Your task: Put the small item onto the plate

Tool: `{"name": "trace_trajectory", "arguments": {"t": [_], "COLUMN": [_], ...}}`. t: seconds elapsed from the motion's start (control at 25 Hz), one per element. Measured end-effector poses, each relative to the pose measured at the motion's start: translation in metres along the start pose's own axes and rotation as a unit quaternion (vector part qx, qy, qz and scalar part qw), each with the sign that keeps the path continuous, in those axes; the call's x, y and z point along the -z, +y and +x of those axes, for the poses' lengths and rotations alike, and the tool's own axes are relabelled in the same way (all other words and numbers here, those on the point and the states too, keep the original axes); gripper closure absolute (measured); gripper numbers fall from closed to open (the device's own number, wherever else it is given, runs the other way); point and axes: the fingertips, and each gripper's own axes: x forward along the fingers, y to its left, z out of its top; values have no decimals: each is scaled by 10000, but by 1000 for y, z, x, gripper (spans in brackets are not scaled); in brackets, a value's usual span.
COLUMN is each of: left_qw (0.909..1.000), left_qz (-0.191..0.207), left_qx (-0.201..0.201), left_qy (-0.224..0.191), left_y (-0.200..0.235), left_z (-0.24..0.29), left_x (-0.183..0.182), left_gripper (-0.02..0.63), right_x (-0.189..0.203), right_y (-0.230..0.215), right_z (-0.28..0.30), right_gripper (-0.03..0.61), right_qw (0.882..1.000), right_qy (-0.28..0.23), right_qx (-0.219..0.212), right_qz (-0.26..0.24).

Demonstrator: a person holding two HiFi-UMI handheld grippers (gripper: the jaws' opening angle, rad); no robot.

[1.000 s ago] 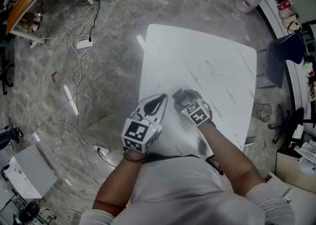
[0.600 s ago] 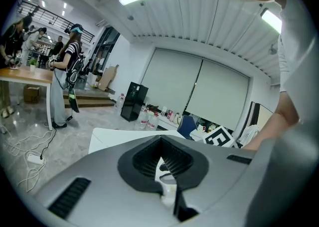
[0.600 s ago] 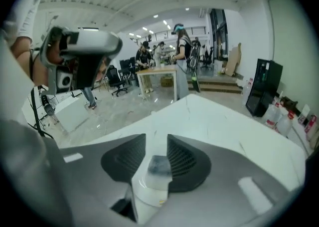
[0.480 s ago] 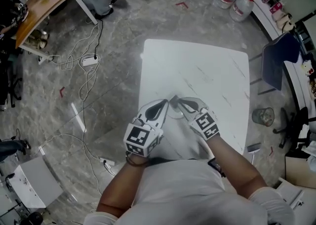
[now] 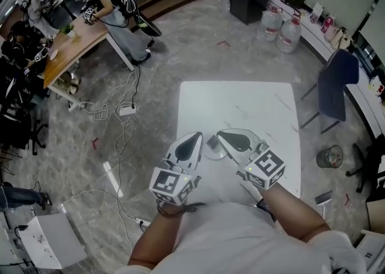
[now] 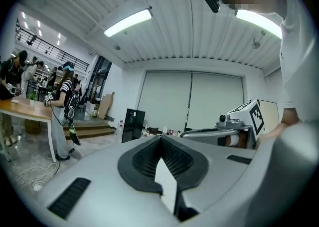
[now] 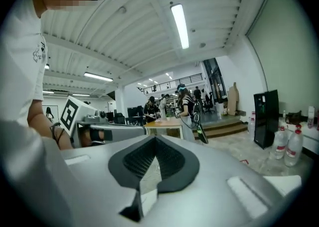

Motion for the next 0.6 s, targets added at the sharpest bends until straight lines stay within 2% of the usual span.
{"name": "trace_trajectory", "arguments": {"t": [0.12,0.24,0.44,0.6], "left_qw": [9993,9981,9959,9946], "left_qz": [157,287,506,596], "left_qx": [-53,71,162,208], "left_qy": [-340,-535,-733,-818], "left_y": [-12,-29,-51,-57], "left_z": [-12,-19,-22,-26], "left_x": [-42,-75,-109,-121], "left_gripper": [607,607,607,607], "right_x": [-49,-83,-115,-128], "right_y": [18,30,35,39], "right_z": [-18,-30,-47,-51], "right_gripper": [575,577,577,577], "right_qw": [9989,9965,9940,9930], "right_qy": [-365,-574,-868,-953], "right_qx": [-86,-106,-93,-84], "right_qz": [-271,-597,-659,-699]}}
